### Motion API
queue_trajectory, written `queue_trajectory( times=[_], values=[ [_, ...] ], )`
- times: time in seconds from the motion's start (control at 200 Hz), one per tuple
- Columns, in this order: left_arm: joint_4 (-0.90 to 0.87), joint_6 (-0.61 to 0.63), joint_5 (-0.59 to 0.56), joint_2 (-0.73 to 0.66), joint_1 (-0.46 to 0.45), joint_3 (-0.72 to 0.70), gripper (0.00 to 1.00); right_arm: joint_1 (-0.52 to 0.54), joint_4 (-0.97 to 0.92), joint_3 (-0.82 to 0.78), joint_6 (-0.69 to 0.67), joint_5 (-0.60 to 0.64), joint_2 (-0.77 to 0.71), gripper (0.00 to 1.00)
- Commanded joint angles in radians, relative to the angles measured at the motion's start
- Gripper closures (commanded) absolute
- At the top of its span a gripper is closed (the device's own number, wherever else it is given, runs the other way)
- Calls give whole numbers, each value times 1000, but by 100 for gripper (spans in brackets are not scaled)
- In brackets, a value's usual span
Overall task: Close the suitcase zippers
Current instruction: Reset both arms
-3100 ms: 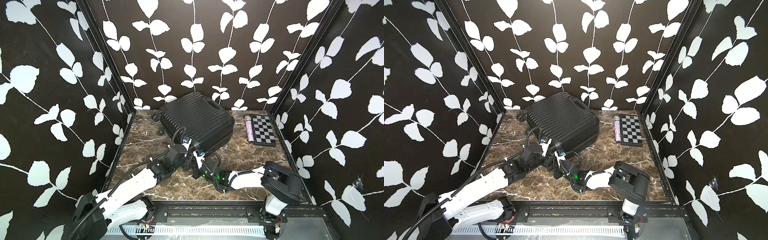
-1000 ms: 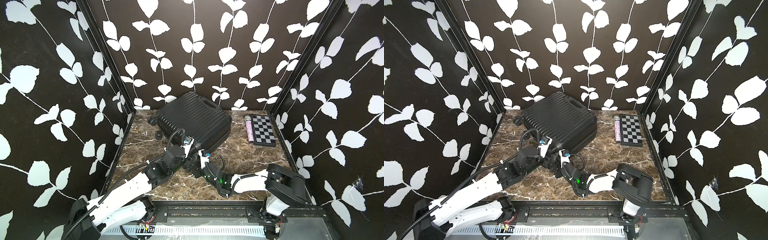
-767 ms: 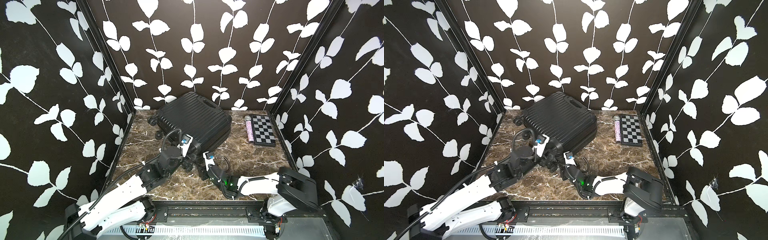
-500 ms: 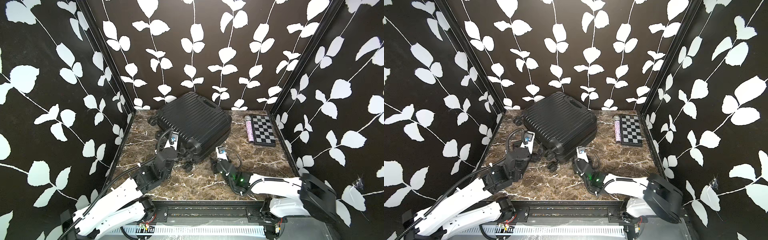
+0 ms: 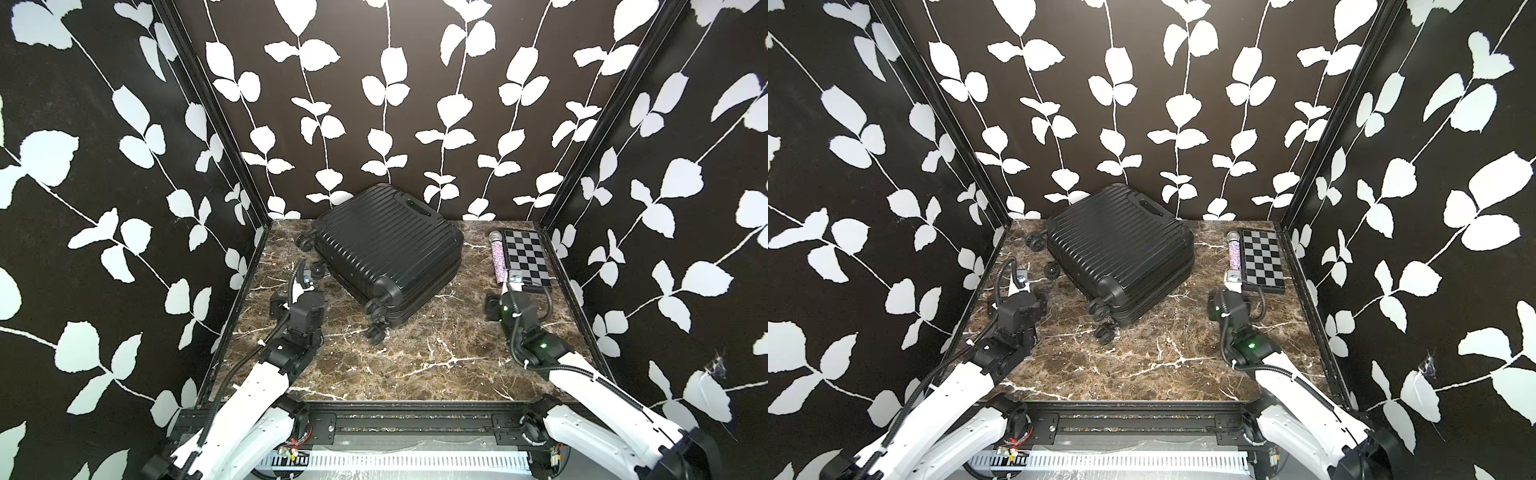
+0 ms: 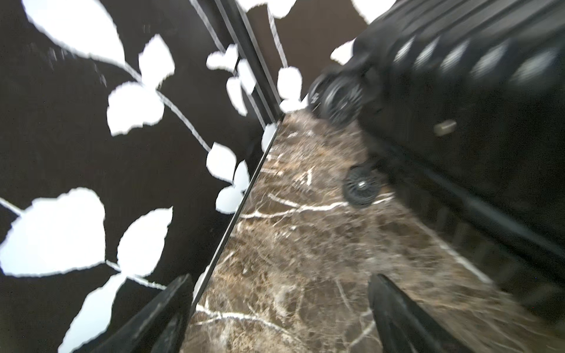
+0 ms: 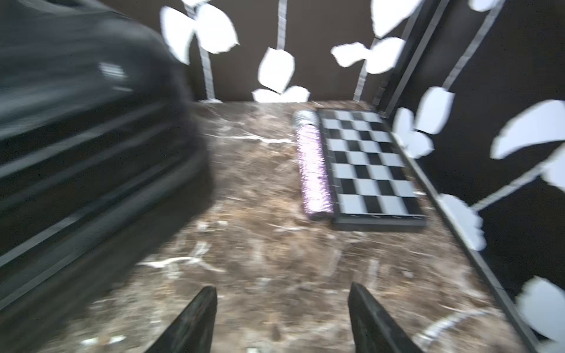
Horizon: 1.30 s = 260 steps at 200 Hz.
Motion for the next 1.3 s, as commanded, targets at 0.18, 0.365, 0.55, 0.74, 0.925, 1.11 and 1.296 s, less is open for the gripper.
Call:
queue_trajectory(
  times=[0.18,0.365,0.55,0.74,0.925,1.11,1.296],
  values=[
    [304,94,278,188,192,-101,5,-289,57,-14,-143,-175,56,32],
    [461,143,498,371,260,-114,3,-384,222,-97,-164,-235,133,31],
    [609,159,662,478,296,-110,1,-437,451,-178,-172,-325,200,28],
    [780,152,739,537,322,-133,0,-476,656,-204,-161,-420,339,27],
    [982,101,800,660,361,-157,1,-516,821,-199,-157,-521,459,26],
    [1110,109,819,762,364,-176,1,-521,946,-203,-176,-564,574,24],
    [909,99,799,752,364,-80,0,-504,1016,-192,-199,-578,656,18]
  ],
)
